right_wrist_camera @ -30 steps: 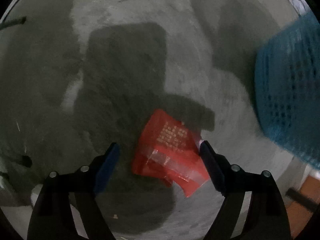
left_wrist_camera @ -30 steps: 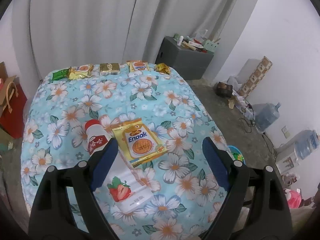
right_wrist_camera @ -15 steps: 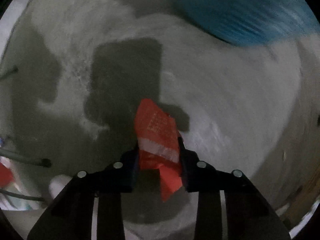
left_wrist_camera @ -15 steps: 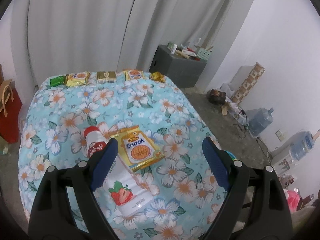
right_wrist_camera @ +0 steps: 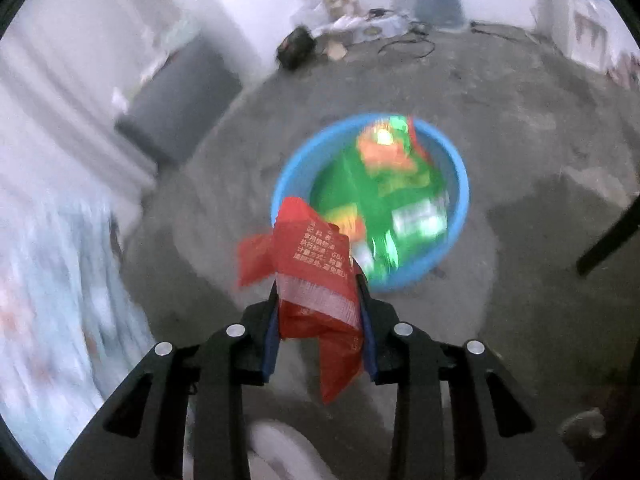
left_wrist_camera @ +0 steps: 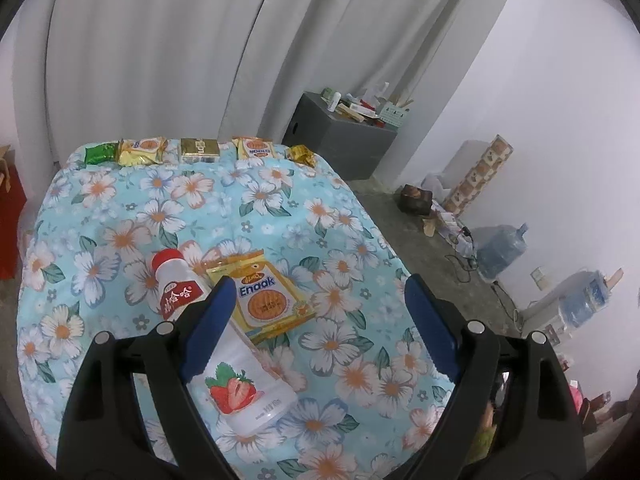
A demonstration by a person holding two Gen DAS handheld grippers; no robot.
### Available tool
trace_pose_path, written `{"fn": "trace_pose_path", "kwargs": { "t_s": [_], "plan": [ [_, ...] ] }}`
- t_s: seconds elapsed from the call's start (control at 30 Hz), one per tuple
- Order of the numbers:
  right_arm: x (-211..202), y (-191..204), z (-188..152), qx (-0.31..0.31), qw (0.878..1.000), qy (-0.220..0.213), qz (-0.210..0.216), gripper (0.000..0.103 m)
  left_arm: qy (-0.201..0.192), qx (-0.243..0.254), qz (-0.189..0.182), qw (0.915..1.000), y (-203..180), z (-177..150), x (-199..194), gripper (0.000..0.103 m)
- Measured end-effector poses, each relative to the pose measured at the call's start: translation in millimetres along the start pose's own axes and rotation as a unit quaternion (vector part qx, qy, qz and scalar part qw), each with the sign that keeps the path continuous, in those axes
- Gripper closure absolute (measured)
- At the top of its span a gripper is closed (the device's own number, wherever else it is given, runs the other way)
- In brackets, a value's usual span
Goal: Collect trash
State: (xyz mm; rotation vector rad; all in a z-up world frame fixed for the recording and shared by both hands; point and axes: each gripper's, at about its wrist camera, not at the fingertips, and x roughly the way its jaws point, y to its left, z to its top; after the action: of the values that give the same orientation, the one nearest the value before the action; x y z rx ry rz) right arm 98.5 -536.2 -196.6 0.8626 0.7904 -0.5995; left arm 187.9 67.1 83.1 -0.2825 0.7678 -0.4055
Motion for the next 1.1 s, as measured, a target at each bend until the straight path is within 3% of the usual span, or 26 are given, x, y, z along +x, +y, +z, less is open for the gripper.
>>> {"fn": "trace_pose_path", "kwargs": {
  "t_s": [0.13,0.2,0.33,0.5,0.6,0.67,0.73,0.97,1.1],
  "plan": [
    [74.0,-18.4,38.6,0.060,0.997,0.046,-0.005,0.070,-0.006,0.002,0.007,1.0000,3.5,-0.1,-3.3,0.021],
    [109.2,-28.9,37.9,0.093,0.993,0.069,-0.024,0.070,-0.006,-0.002,0.013,0.9999,6.7,-0.3,-3.6,0.021],
    [170.9,-30.4,43.6,0.064,0.982,0.139,-0.108,0.070,-0.001,-0.010,0.021,0.9997,10.7,0.5,-0.1,0.021],
    [212.3,-41.6,43.3,0.055,0.965,0.201,-0.157,0.070,0.002,-0.005,0.023,0.9997,6.5,1.9,2.6,0.021],
    [207.2,-30.8,56.8,0.039,0.967,0.201,-0.153,0.061,-0.001,0.003,0.025,0.9997,3.9,1.5,0.4,0.021],
    [195.7,-23.3,62.0,0.024,0.970,0.191,-0.149,0.045,-0.004,0.004,0.025,0.9997,4.6,0.7,-1.2,0.021],
    [180.3,-17.2,68.4,0.009,0.973,0.178,-0.146,0.039,-0.006,0.000,0.021,0.9998,5.9,-0.1,-2.5,0.021],
    [107.8,-7.0,90.6,-0.009,0.983,0.136,-0.123,0.037,-0.008,-0.020,0.005,0.9998,13.0,-9.5,-8.4,0.021],
    [76.5,-1.6,98.1,-0.034,0.991,0.095,-0.087,0.033,-0.010,-0.026,0.000,0.9996,17.7,-17.1,-17.8,0.021]
  ]
}}
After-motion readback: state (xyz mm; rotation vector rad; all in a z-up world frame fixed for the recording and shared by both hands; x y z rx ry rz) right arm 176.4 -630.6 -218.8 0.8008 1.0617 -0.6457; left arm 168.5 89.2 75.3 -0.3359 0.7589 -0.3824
